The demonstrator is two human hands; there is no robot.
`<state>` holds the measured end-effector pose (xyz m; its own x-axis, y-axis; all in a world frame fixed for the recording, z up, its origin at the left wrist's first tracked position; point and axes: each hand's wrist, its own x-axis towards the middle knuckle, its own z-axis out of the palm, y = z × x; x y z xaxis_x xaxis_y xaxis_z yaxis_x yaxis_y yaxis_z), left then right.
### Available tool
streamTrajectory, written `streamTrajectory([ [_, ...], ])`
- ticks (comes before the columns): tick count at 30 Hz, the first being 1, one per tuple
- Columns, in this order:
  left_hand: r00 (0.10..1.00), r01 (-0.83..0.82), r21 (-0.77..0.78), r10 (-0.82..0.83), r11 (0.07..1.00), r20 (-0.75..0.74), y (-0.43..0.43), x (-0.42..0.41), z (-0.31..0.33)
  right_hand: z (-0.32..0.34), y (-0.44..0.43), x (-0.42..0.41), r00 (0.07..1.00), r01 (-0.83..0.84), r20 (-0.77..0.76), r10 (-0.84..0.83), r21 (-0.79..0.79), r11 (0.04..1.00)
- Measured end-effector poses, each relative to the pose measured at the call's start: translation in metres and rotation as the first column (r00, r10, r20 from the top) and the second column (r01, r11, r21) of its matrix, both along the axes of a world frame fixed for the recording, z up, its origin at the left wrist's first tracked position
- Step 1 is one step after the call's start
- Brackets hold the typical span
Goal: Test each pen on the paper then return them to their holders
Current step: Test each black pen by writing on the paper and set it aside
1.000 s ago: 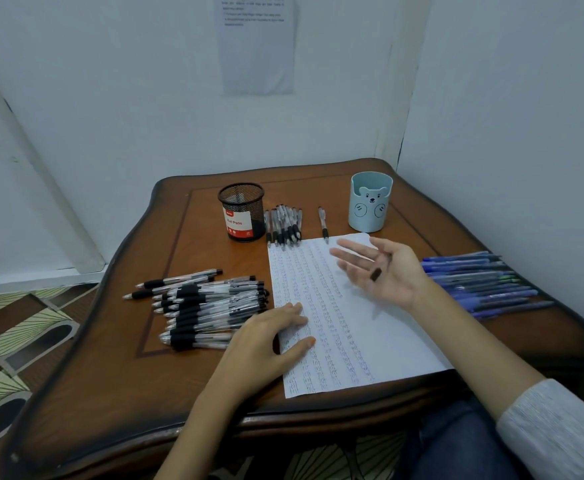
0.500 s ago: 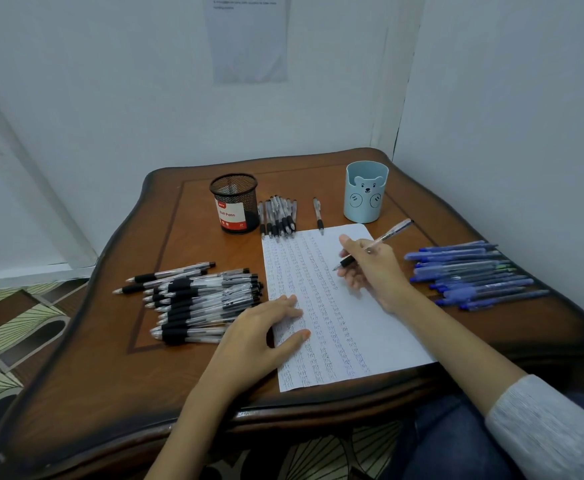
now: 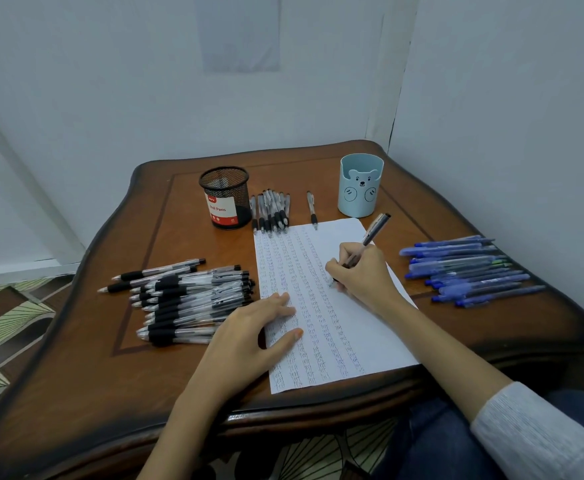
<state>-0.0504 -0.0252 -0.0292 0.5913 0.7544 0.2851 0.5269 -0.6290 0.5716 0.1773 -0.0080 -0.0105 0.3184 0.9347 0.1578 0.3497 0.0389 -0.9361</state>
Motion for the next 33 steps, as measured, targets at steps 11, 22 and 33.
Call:
streamTrajectory([
  [11, 1.000, -0.010, -0.005, 0.010, 1.000, -0.009, -0.0015, -0.0005, 0.0019, -0.0010, 0.0026, -0.0002, 1.000, -0.023, 0.010, 0.023, -0.007, 1.000],
  [22, 1.000, -0.007, -0.001, 0.007, 1.000, -0.006, -0.0018, -0.0004, 0.0025, -0.0009, 0.0028, 0.0013, 1.000, -0.009, 0.002, 0.009, 0.000, 1.000],
  [33, 1.000, -0.008, -0.006, 0.008, 1.000, -0.011, -0.0023, 0.0000, 0.0039, -0.0023, 0.0033, 0.0023, 1.000, -0.003, -0.024, 0.004, 0.019, 1.000],
])
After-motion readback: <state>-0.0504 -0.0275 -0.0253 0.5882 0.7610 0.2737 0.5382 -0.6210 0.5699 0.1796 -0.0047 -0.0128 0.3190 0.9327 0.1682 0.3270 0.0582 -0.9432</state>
